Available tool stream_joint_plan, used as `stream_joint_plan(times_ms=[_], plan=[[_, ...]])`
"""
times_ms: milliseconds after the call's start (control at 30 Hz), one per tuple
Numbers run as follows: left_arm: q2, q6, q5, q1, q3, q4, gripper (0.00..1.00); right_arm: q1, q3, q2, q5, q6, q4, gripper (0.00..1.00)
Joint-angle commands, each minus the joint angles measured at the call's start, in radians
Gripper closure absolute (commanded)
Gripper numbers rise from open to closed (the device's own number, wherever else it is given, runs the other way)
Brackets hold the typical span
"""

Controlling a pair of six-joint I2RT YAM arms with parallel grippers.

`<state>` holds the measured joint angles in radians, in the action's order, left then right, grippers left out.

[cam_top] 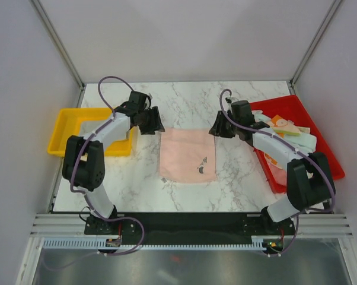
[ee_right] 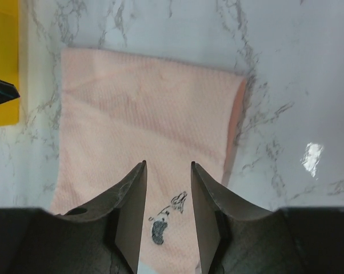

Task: Fold and stack the towels
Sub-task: Fold the towel

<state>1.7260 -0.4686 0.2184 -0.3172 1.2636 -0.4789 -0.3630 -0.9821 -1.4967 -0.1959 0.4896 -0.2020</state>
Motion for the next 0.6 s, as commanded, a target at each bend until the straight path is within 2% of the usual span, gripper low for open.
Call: stream_joint_plan(times_ms=[0, 133, 300, 567], plan=[[0.113, 0.074, 0.041, 0.023, 0.106, -0.009, 0.42, 0.053, -0.099, -0.118, -0.054, -0.095, 0.013, 0.56], [0.214, 0.094, 0.097, 0.033, 0.187, 0.002, 0.44, 0.079, -0.18, -0.255, -0.085, -0.115, 0.01, 0.61], [0.279, 0.102, 0.111, 0.035, 0.249, 0.006, 0.44, 0.085, -0.211, -0.355, -0.096, -0.132, 0.019, 0.62], [0.348, 0.111, 0.114, 0.044, 0.289, 0.006, 0.47, 0.091, -0.245, -0.408, -0.114, -0.118, 0.044, 0.62]])
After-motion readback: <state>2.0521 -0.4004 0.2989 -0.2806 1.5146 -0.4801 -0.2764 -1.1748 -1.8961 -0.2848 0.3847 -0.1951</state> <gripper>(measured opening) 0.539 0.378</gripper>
